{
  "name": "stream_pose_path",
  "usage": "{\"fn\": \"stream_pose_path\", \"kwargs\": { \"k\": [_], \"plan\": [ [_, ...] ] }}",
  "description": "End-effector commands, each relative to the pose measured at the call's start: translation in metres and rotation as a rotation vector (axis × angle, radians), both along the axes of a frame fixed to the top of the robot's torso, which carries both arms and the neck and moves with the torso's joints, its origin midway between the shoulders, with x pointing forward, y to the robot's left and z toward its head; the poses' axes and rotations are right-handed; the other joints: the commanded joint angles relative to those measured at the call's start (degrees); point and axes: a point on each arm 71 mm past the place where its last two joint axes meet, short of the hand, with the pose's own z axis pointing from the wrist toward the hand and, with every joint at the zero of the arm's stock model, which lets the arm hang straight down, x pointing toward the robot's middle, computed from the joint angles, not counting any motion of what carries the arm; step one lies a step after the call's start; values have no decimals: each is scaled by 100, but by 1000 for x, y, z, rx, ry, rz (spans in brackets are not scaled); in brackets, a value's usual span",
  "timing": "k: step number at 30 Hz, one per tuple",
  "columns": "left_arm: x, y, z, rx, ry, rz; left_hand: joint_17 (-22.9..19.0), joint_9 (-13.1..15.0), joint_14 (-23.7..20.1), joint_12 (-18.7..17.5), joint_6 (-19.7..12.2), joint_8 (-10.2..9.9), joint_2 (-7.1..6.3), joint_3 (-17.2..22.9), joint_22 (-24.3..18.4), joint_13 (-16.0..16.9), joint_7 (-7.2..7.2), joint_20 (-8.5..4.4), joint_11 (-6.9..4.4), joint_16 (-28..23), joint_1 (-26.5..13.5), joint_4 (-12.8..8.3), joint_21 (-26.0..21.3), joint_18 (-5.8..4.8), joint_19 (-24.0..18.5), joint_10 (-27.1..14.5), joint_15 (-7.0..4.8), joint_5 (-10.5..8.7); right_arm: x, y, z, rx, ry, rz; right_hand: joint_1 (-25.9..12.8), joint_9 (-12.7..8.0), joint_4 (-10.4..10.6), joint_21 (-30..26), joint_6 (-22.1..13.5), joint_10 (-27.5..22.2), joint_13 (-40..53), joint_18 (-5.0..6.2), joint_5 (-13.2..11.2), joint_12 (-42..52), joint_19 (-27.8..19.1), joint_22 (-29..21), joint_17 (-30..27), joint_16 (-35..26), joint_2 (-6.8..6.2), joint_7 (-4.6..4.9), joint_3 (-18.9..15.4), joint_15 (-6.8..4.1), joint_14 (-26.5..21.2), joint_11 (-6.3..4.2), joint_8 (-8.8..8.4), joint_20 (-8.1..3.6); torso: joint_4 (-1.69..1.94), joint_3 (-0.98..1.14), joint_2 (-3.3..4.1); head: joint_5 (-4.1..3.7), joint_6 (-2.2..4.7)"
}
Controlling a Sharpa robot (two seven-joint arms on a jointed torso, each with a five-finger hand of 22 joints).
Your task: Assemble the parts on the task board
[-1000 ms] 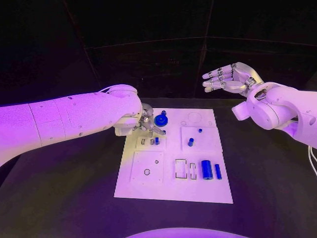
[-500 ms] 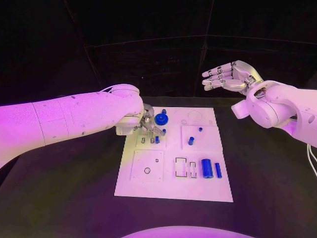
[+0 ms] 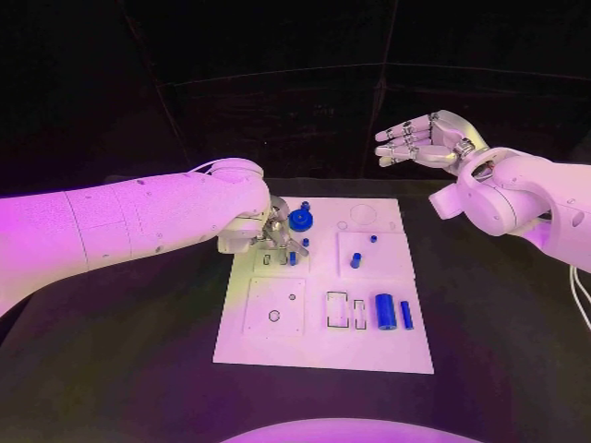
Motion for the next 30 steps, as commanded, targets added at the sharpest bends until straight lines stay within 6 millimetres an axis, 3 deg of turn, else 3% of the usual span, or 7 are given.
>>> {"fn": "stream_pose_path", "kwargs": {
  "k": [1,30],
  "plan": [
    [0,0,-1,15,7,-10,1508,17,595,-45,-55,28,19,-9,3,-16,-1,-28,11,17,46,-31,31,-73,-14,-41,-21,-9,0,1,2,8,-5,12,-55,-4,-2,-19,-5,-24,-4,73,23,-20,38,-5,-8,-32,-15,13,28,35,11,35,-13,3,0,-1,1,-2,-6],
    [-2,-5,-1,-21,-3,-12,1508,123,595,-166,-170,38,255,301,-11,-176,36,12,45,17,589,-342,7,-62,-52,-157,12,1,3,4,1,5,4,18,-68,-3,-9,-45,-13,-29,-3,74,41,-24,40,-12,-22,-43,-11,15,39,35,11,37,-12,8,3,-1,2,-19,-62]
  ]
}}
